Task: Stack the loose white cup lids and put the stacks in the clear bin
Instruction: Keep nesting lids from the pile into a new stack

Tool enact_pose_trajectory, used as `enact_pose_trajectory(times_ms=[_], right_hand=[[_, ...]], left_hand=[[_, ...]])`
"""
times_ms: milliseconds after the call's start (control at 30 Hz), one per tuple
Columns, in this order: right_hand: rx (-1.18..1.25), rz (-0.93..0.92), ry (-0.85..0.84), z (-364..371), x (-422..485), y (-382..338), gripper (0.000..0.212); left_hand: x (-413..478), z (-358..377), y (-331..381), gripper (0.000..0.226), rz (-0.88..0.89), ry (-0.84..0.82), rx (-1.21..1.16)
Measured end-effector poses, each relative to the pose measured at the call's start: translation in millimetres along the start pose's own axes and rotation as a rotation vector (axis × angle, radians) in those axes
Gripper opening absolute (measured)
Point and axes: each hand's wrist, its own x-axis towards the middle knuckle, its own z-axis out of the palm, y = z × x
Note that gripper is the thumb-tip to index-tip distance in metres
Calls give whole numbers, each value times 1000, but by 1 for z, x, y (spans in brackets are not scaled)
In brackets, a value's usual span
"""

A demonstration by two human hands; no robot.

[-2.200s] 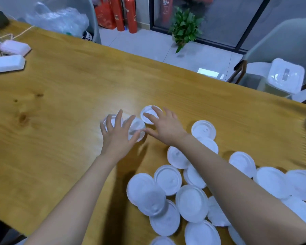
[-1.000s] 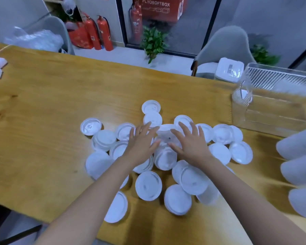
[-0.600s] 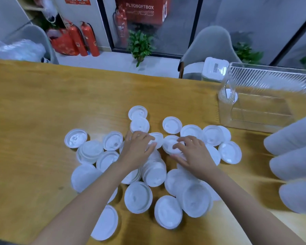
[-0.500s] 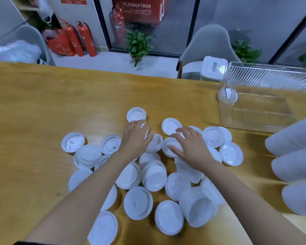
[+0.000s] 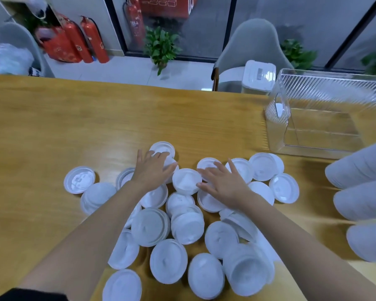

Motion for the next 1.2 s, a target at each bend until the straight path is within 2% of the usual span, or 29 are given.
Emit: enact_pose_trajectory(times_ms=[200,300,433,500,600,700,800,933,1100,1200], right_hand=[[-13,-47,-29,2,-33,-4,108],[-32,-39,24,-2,-47,-8,109],[5,-39,106,0,-68,-17,101],[5,-63,150,2,-75,-23,101],[6,-79,167,5,-79,-30,87],[27,-118,288,13,-76,-30,72],[-41,-186,458,22,-71,-22,59],[-145,-225,548,14,-80,-23,62],[-186,-245,673,23,-128,-42,63],[-143,-223,713,48,-174,-56,60]], left_hand=[[-28,8,10,60,30,-10,43],[-48,7,21,57,55,120,-19],[-80,6,33,46,172,260,-140],[-94,8,36,53,231,268,-163],[-101,18,34,64,330,266,-170],[-96,34,27,49,442,360,-180],[-93,47,23,43,529,445,-192],[-102,46,22,48,597,465,-210],[-143,46,27,52,669,628,-131],[-184,64,33,48,696,705,-186]])
